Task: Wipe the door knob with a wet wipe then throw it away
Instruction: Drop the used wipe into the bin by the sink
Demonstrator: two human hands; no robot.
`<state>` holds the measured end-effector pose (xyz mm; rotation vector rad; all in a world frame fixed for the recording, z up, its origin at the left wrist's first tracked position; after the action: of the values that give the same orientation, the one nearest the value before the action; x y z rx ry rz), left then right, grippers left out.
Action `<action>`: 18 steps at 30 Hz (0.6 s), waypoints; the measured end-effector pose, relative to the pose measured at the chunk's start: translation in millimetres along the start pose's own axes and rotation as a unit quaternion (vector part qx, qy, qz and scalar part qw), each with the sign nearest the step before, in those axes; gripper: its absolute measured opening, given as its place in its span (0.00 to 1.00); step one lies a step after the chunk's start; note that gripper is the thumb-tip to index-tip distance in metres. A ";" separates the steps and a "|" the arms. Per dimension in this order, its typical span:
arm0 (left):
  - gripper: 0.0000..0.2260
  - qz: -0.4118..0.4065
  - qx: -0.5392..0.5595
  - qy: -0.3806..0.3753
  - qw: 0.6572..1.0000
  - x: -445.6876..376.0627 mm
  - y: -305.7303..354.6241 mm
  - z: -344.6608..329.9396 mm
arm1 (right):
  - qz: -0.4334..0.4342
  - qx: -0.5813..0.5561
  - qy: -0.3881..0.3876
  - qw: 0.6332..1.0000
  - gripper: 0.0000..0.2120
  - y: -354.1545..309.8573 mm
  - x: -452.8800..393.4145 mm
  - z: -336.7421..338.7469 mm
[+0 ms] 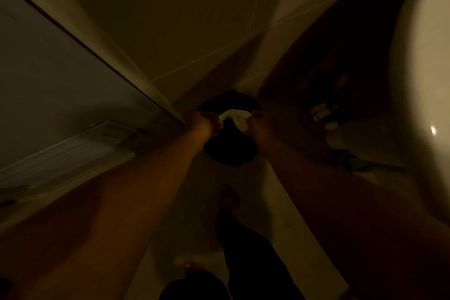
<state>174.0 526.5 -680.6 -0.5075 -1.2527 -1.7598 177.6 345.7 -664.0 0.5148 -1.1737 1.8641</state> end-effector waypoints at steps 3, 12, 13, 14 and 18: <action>0.16 0.010 -0.080 -0.035 0.996 -20.4 -7.7 -23.9 | 0.042 0.059 -0.042 0.996 0.25 -0.1 -9.1 -12.5; 0.14 0.000 -0.073 0.015 0.997 2.2 12.7 2.4 | 0.151 0.165 -0.057 0.973 0.22 -38.2 38.0 23.0; 0.14 -0.038 -0.105 0.025 0.993 13.1 25.0 12.4 | 0.165 0.170 -0.057 0.970 0.21 -47.9 49.1 28.8; 0.13 -0.076 -0.139 0.024 0.987 26.9 38.8 20.0 | 0.182 0.186 -0.057 0.964 0.21 -58.1 60.6 34.9; 0.09 -0.173 -0.237 0.009 0.956 105.7 90.6 56.9 | 0.245 0.263 -0.028 0.933 0.21 -99.0 116.5 71.2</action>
<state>186.1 524.4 -530.7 -0.5613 -0.9388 -2.3790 188.6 354.2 -496.0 0.6050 -0.8767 2.6390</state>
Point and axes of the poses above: each hand's wrist, its own x-axis away from the middle knuckle, its own z-axis out of the back of the hand, y = z × x, the point moved 10 cm from there along -x, towards the middle knuckle, and after that the axes turned 15 degrees about y, right-handed, at the moved point
